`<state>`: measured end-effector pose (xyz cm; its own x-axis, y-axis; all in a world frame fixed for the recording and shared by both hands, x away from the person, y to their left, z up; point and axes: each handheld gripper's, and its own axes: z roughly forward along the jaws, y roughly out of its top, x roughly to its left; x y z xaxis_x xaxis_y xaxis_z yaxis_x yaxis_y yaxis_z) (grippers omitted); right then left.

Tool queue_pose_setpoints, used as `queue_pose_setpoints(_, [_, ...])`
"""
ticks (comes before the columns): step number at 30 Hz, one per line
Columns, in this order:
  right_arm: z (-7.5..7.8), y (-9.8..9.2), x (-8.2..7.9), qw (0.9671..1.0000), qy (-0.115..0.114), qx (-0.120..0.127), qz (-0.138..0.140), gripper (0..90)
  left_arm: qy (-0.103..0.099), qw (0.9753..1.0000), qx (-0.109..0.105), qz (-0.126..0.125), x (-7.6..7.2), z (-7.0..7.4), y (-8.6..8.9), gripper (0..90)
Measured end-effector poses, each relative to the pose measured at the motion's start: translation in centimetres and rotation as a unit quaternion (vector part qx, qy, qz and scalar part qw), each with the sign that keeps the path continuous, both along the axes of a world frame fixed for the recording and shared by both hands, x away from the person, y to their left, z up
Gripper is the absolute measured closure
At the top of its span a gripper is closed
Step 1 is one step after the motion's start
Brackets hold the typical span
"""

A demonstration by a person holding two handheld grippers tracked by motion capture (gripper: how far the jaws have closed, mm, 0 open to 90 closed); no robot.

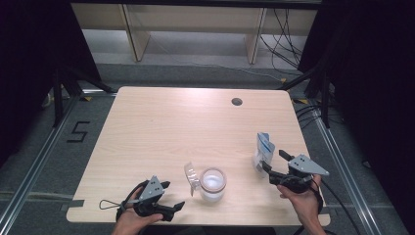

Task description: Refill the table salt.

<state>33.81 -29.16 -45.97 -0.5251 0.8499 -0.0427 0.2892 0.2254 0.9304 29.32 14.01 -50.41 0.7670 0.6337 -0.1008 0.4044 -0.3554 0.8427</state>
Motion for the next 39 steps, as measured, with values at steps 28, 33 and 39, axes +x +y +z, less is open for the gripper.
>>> queue_pose_setpoints(28, [-0.6,-0.1,-4.0,0.9984,0.045,0.009,0.032,24.2,0.01,0.9998,0.0,0.015,0.0,0.0,0.3,15.2])
queue_pose_setpoints(33, [-0.8,-0.1,-4.4,0.9977,0.048,0.007,0.047,24.1,0.002,0.9999,0.004,0.012,0.0,0.0,0.4,15.2])
queue_pose_setpoints(39, [-1.1,0.0,-5.0,0.9967,0.057,0.001,0.058,23.7,0.005,0.9998,0.004,0.018,0.0,0.0,0.4,15.2])
